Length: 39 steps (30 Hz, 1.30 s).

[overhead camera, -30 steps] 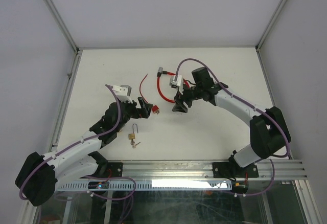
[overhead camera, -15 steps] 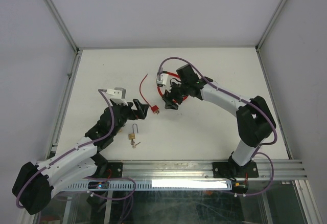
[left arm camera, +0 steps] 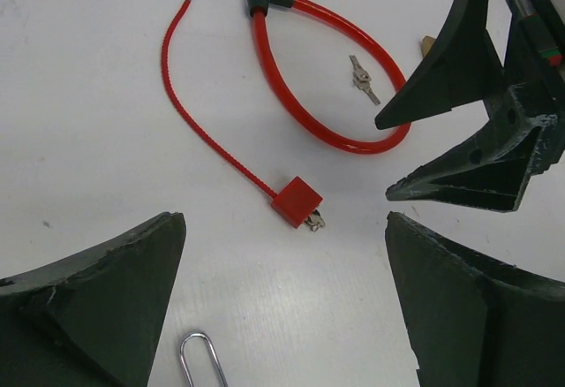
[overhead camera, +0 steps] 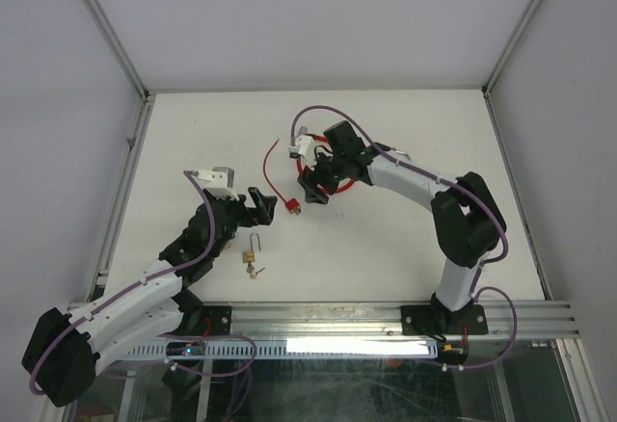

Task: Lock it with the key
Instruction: Pick up the lock from the center of the board.

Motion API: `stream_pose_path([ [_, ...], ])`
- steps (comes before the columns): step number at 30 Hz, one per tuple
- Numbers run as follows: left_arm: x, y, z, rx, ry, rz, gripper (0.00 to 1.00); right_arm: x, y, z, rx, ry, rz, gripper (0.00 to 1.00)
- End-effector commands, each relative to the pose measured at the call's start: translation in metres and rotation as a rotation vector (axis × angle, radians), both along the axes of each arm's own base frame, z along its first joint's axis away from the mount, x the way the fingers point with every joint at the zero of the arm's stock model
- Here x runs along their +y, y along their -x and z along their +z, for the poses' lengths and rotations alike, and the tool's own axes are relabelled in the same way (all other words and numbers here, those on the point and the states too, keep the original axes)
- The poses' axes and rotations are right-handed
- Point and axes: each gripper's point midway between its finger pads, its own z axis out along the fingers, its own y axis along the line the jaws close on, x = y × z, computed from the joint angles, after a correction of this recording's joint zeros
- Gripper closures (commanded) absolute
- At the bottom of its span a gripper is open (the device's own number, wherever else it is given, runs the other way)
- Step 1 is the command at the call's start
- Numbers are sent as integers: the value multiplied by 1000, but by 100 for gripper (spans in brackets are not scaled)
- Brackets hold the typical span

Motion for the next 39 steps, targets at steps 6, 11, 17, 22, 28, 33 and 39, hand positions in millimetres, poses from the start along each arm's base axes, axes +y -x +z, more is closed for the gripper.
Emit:
stream_pose_path([
  [6,15,-5,11,-31,4,78,1,47,-35,7,32,-42,-207,34],
  [11,20,-4,15,-42,10,101,1,59,-13,-5,131,-35,-253,35],
  [17,23,-3,15,-47,17,111,1,70,-6,-25,102,11,-368,35],
  [22,24,-3,18,-53,21,114,1,68,-12,-42,62,66,-417,38],
  [28,23,-2,17,-52,23,109,1,60,-18,-51,17,107,-443,40],
  [33,23,-2,18,-51,23,106,1,59,-15,-59,17,129,-436,42],
  [39,21,-2,18,-49,26,101,1,58,-11,-64,11,147,-421,43],
])
